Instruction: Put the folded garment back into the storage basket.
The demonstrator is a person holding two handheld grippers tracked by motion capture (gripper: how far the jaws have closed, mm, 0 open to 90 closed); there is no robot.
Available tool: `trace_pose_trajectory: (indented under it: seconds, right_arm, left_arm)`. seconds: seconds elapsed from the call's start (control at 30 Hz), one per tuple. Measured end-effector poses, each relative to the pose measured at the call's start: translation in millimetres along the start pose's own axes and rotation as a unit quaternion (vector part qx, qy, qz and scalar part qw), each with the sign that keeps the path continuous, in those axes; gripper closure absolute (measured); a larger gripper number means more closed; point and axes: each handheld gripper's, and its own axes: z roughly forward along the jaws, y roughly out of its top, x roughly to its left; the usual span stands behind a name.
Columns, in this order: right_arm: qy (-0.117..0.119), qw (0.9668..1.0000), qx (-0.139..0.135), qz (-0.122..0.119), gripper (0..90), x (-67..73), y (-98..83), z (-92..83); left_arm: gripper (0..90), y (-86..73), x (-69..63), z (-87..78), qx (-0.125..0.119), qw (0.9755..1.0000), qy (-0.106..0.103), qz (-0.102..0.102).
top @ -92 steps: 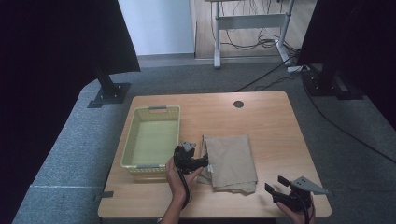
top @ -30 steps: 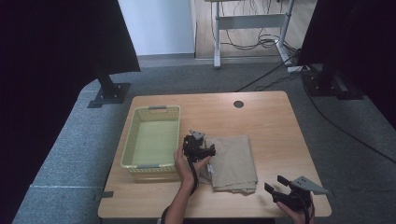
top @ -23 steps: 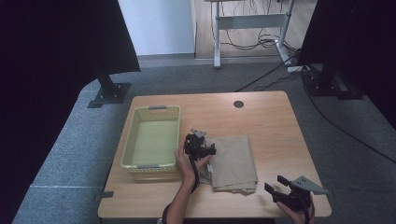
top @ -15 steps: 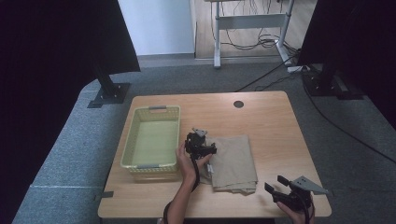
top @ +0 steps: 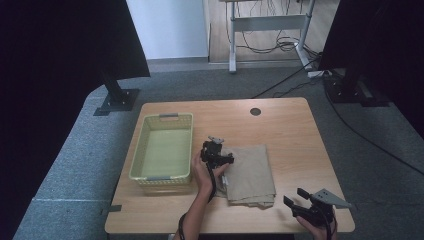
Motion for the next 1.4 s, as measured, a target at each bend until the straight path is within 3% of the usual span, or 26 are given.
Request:
trace_pose_trajectory:
  seconds: [0.3, 0.67, 0.93, 1.0, 1.1, 1.17, 1.2, 1.27, 1.4]
  right_arm:
    - [0.0, 1.0, 0.0, 0.0, 29.1, -0.1, 0.0, -0.3]
    - [0.0, 1.0, 0.001, 0.0, 29.1, 0.1, -0.3, -0.2]
    - [-0.001, 1.0, 0.001, -0.001, 29.1, 0.1, -0.4, -0.2]
    - [-0.001, 1.0, 0.001, -0.001, 29.1, 0.1, -0.4, -0.4]
    - [-0.001, 1.0, 0.001, -0.001, 29.1, 0.1, -0.3, -0.5]
    - [-0.002, 1.0, 0.001, -0.001, 29.1, 0.1, -0.4, -0.5]
    - [-0.002, 1.0, 0.001, -0.001, 29.1, 0.1, -0.4, -0.5]
    - [-0.002, 1.0, 0.001, -0.001, 29.1, 0.2, -0.3, -0.6]
    - [-0.002, 1.0, 0.0, 0.0, 29.1, 0.1, -0.4, -0.8]
  left_arm:
    - [21.8, 0.9, 4.7, 7.6, 0.012, 0.9999, 0.001, -0.006]
    - [19.7, -4.7, 11.0, 16.5, 0.028, 0.9992, -0.015, -0.025]
    - [21.2, -5.5, 10.8, 15.4, 0.023, 0.9994, -0.022, -0.016]
    - [31.9, -5.8, 10.7, 15.0, 0.022, 0.9994, -0.024, -0.014]
    - [39.8, -6.1, 10.6, 14.1, 0.02, 0.9994, -0.026, -0.01]
    - [39.8, -6.0, 10.5, 13.9, 0.018, 0.9994, -0.028, -0.006]
    - [48.6, -6.0, 10.5, 13.9, 0.018, 0.9994, -0.028, -0.006]
    - [48.6, -5.9, 11.3, 13.6, 0.018, 0.9994, -0.03, -0.004]
    - [64.6, -6.1, 14.6, 12.9, 0.015, 0.9993, -0.034, -0.006]
